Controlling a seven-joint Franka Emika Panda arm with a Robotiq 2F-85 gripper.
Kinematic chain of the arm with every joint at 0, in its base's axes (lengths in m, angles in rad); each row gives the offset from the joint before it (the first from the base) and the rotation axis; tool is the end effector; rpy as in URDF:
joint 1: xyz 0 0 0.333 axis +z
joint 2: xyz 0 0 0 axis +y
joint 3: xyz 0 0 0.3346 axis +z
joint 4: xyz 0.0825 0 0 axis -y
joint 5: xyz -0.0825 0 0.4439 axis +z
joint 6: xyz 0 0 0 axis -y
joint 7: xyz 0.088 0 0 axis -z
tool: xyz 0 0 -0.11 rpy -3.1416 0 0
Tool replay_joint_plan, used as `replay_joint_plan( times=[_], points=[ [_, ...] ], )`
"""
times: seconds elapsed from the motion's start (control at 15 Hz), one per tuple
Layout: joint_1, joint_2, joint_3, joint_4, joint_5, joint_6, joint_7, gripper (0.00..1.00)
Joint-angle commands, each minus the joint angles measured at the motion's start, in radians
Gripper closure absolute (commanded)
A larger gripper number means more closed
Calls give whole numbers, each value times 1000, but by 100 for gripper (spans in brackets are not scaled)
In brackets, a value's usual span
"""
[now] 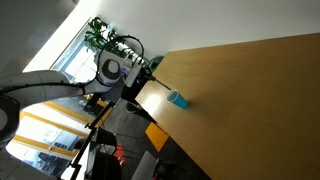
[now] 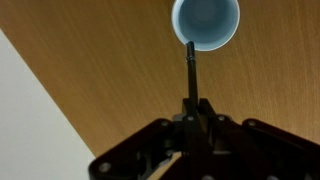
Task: Place the pen on the table
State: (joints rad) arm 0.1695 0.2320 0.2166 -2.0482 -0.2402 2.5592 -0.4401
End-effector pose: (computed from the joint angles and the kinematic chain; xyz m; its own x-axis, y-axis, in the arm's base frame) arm 0.6139 0.2488 0.3349 0.5151 0.8360 0.1891 0.8025 -0.5479 0.2362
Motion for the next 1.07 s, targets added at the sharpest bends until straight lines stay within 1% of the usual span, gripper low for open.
replay_joint_plan(
  times=[0.0, 0.2, 0.4, 0.6, 0.8, 1.0],
  points=[
    [6, -128, -37, -93, -72, 50, 106, 97],
    [-10, -211, -55, -134, -71, 44, 157, 97],
    [-32, -288, -89, -164, -110, 25, 237, 97],
    [-68, -338, -117, -183, -157, 2, 323, 97],
    [-110, -355, -141, -186, -168, -57, 374, 97],
    [-144, -351, -169, -185, -133, -129, 383, 97]
  ],
)
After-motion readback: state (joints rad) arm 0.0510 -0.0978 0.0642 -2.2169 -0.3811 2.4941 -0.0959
